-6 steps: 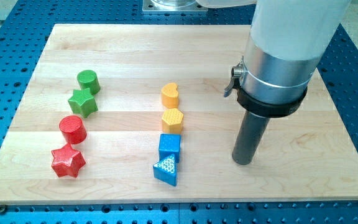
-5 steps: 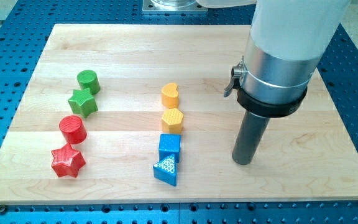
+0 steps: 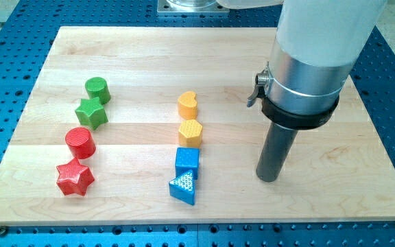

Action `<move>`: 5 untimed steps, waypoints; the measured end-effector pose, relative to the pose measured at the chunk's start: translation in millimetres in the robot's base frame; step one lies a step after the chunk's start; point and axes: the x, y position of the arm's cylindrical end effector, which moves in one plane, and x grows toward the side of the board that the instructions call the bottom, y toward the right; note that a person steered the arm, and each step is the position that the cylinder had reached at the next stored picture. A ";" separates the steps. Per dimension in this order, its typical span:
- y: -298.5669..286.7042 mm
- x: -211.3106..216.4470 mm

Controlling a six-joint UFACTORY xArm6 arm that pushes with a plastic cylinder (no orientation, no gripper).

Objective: Move your arm downwards

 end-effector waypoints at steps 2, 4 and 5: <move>0.3 7.8; -2.9 56.0; -43.0 58.0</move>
